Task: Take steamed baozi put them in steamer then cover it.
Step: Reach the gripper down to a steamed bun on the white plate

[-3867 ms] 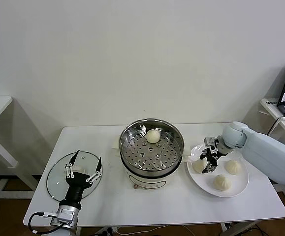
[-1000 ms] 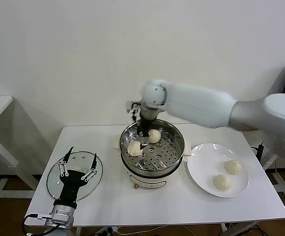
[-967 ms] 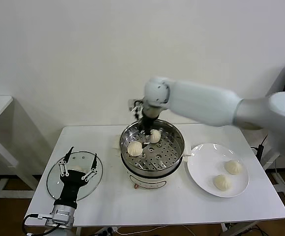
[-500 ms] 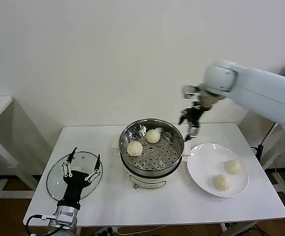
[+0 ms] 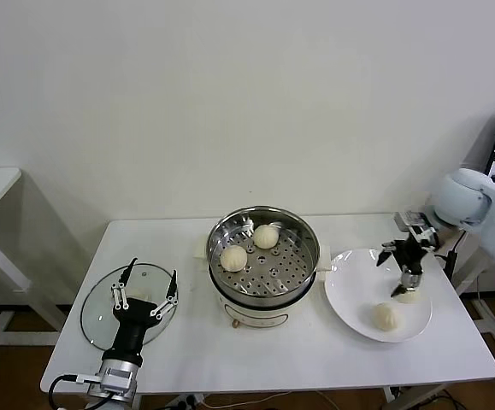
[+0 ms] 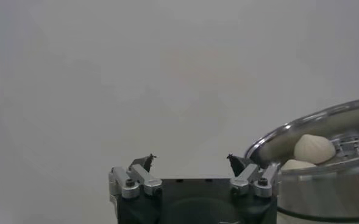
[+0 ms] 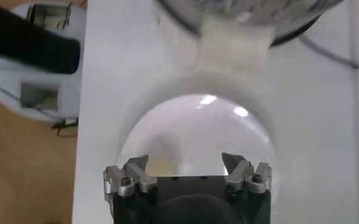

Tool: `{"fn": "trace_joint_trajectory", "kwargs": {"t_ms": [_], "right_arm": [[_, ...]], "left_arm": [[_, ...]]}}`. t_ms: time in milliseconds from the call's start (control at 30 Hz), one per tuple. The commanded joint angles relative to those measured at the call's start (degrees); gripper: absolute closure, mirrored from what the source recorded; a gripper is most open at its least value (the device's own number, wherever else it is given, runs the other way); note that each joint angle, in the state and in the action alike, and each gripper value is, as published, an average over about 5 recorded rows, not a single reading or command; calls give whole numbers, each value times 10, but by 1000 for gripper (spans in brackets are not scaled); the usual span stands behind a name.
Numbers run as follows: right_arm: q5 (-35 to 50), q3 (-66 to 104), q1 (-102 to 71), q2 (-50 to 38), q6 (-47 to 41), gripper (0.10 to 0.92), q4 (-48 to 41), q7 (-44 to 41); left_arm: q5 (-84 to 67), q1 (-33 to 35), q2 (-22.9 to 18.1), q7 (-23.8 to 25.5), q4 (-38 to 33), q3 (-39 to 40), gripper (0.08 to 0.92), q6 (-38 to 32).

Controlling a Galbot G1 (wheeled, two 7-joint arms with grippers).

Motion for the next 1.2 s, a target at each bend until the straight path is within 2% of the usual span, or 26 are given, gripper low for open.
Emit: {"fn": "trace_joint_trajectory", "kwargs": {"t_ms": [33,1200], "right_arm": [[-82,136,-173,-25,37,203,-10,27],[-117,170,-231,52,28,208,-60,73]], "left_arm": [[3,-2,-2,-1,2,3,177,1],[8,-7,-3,-2,12,4,177,0]]}}
